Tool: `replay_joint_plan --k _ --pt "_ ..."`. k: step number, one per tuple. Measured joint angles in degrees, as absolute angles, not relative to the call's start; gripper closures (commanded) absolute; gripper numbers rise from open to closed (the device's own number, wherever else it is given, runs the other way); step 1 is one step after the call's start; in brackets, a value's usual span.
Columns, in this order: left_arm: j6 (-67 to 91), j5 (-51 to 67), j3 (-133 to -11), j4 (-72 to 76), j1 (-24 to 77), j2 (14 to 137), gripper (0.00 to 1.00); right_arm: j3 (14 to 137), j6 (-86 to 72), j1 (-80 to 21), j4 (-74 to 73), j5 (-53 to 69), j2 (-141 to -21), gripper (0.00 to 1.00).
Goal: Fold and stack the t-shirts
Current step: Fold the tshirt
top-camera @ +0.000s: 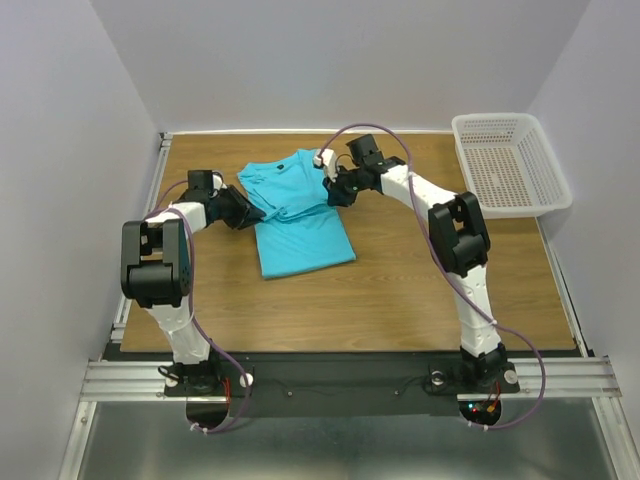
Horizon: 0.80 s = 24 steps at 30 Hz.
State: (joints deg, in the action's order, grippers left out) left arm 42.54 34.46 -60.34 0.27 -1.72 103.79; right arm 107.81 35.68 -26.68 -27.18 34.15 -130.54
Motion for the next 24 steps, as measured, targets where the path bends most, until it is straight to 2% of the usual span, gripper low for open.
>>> replay_joint_plan --k 1,2,4,7,14,19,21,24 --pt "42.4 34.5 -60.9 0.3 -1.8 104.2 0.53 108.5 35.2 -26.7 -27.1 33.5 -131.0 0.56" --pt "42.3 34.5 -61.3 0.5 -1.9 104.5 0.51 109.0 34.7 -26.7 -27.0 32.8 -131.5 0.53" --pt "42.0 34.9 -62.4 0.6 -2.0 105.1 0.45 110.3 32.1 -26.7 -27.0 30.9 -132.3 0.52" --pt "41.3 34.9 -64.6 0.5 -2.0 105.6 0.41 111.7 28.1 -26.7 -26.4 28.1 -132.7 0.50" --pt "33.9 28.9 -69.3 -2.6 -2.0 103.3 0.42 113.3 16.6 -26.5 -22.3 20.6 -132.6 0.55" --pt "29.3 24.9 -60.0 -5.0 -2.1 89.5 0.41 99.0 22.8 -24.6 -22.8 38.7 -122.7 0.37" --pt "28.5 24.2 -55.4 -5.3 -2.1 82.8 0.41 89.5 29.9 -23.7 -24.4 44.8 -114.5 0.36" --pt "28.9 23.9 -47.7 -6.0 -1.4 72.4 0.37 82.3 42.5 -23.7 -29.2 50.2 -105.9 0.37"
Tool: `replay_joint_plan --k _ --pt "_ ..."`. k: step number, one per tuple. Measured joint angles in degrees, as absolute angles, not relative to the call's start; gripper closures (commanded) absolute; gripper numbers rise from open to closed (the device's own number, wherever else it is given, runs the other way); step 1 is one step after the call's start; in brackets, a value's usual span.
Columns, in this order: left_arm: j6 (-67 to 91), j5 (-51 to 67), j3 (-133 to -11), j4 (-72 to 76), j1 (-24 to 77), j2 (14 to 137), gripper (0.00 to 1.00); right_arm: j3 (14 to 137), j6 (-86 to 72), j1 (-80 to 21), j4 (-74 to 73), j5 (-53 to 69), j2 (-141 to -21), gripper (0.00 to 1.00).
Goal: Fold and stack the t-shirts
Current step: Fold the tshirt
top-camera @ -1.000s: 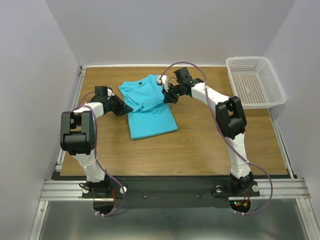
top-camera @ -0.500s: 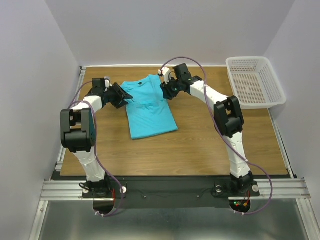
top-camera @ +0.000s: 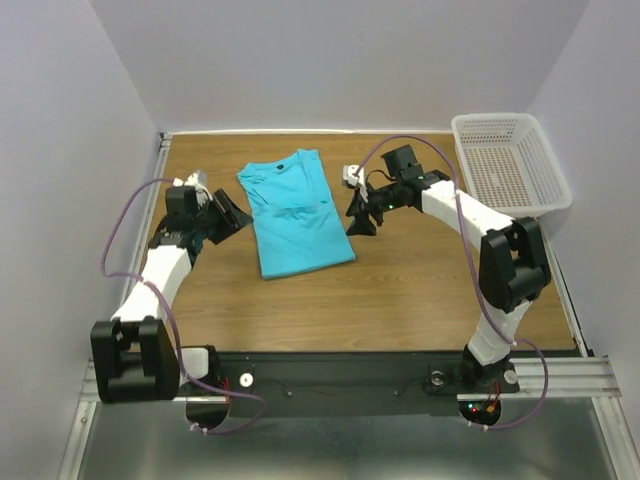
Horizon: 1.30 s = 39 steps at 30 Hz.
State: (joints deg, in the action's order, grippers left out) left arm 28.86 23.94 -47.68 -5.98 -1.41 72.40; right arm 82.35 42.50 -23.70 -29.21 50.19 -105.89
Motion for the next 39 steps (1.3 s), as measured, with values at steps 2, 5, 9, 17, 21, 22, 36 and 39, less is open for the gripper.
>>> replay_joint_plan --k 2,5,9,17,21,22,36,39 --pt "30.6 24.0 -41.9 -6.6 0.0 67.3 0.37 79.7 50.4 -24.0 -31.8 51.7 -103.0 0.37" --pt "34.4 24.2 -34.5 -7.9 3.5 63.4 0.37 75.8 58.0 -25.4 -33.8 51.0 -101.2 0.39" --pt "38.4 23.9 -28.5 -9.9 8.1 61.2 0.37 72.1 62.2 -27.3 -36.3 48.5 -101.6 0.41" --pt "41.4 22.0 -26.7 -7.5 8.9 63.0 0.38 72.2 62.3 -28.5 -36.8 45.8 -102.3 0.41" --pt "41.5 20.6 -26.7 -5.1 8.9 67.2 0.39 72.2 62.3 -28.5 -36.8 44.9 -102.5 0.42" --pt "41.6 20.5 -26.7 -4.6 8.9 67.9 0.39 72.2 62.3 -28.5 -36.8 44.7 -102.5 0.42" --pt "42.4 20.3 -26.7 1.2 9.3 72.6 0.45 72.2 64.1 -28.7 -36.8 41.3 -106.2 0.45" --pt "42.6 20.4 -26.7 2.1 9.4 73.0 0.47 72.2 64.4 -29.3 -36.8 40.4 -107.8 0.45"
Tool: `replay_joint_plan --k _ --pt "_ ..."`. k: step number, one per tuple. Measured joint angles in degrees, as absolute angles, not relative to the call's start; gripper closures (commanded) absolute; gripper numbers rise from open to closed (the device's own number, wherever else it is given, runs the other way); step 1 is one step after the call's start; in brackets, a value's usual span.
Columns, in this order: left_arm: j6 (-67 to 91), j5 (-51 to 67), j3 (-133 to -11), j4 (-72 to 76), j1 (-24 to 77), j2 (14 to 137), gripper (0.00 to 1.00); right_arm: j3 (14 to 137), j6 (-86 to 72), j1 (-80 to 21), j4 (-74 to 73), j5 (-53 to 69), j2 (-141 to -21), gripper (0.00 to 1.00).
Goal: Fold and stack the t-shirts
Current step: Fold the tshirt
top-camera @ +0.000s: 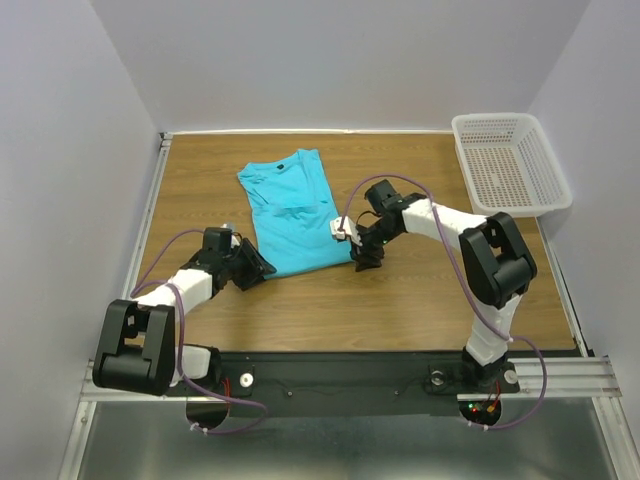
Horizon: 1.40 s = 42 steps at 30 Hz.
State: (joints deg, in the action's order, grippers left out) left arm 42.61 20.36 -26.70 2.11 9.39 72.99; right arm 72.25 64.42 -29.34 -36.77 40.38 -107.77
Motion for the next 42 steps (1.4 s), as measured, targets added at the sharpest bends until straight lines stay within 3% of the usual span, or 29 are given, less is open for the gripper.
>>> replay_joint_plan --k 4,8,11,16,20,24,27,33,42 --pt "42.8 20.6 -26.7 3.3 9.4 74.0 0.50 73.4 64.5 -30.1 -36.8 39.8 -109.6 0.46" --pt "42.6 20.8 -26.7 3.7 9.4 74.5 0.58 74.6 64.5 -30.5 -36.7 39.2 -110.4 0.46" --pt "42.7 20.9 -26.6 3.7 9.4 74.7 0.70 75.1 64.4 -30.5 -36.6 38.9 -110.4 0.46" --pt "42.5 21.1 -26.6 4.2 9.4 74.8 0.76 75.7 64.2 -30.5 -36.4 38.5 -111.2 0.49" --pt "42.5 21.5 -26.6 4.5 9.4 74.8 0.82 75.7 64.3 -30.7 -36.1 38.1 -112.2 0.63" --pt "42.3 22.3 -26.6 4.5 9.4 74.8 0.97 75.8 64.1 -31.1 -35.2 37.7 -112.4 0.86" --pt "42.3 22.7 -26.5 4.5 9.4 74.5 0.99 75.8 63.8 -31.2 -34.9 37.4 -112.4 0.99" --pt "42.6 24.3 -24.9 0.8 9.4 66.7 1.00 73.8 60.8 -31.3 -34.7 36.5 -110.1 0.99" --pt "46.2 28.9 -22.5 -10.1 9.4 46.9 1.00 69.4 58.0 -31.4 -41.2 40.7 -93.9 0.99"
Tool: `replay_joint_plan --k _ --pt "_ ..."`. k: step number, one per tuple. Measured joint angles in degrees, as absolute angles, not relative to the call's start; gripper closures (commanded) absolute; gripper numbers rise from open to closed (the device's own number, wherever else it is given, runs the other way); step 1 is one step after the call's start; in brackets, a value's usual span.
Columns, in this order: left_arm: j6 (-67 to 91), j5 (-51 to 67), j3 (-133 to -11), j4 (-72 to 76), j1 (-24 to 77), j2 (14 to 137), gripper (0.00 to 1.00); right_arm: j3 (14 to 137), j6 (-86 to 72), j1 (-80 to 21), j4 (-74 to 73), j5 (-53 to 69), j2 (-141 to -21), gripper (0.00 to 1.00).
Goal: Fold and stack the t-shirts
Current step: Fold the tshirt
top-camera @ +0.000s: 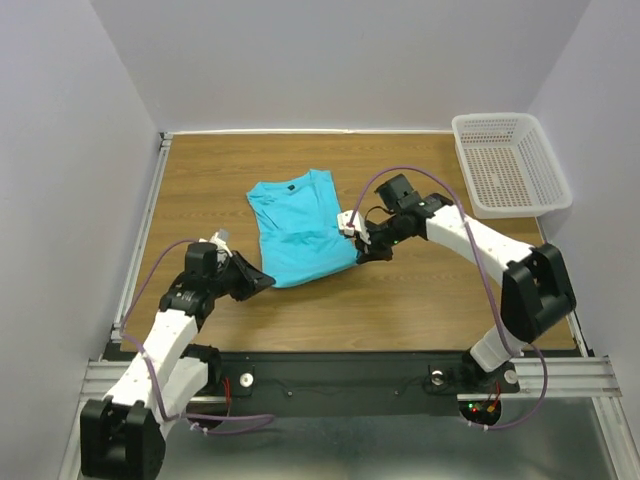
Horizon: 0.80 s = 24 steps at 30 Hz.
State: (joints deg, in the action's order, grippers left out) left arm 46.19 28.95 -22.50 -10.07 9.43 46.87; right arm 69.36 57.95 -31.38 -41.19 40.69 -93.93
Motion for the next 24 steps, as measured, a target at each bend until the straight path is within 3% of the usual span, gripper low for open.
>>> replay_joint_plan --k 8,24 --pt "49.9 30.5 -23.2 -15.9 9.6 41.0 1.00 71.8 51.5 -31.6 -44.0 43.7 -89.5 1.00" --pt "42.4 28.0 -47.0 -4.8 2.3 77.2 1.00 104.7 41.9 -27.7 -43.8 38.5 -119.5 1.00"
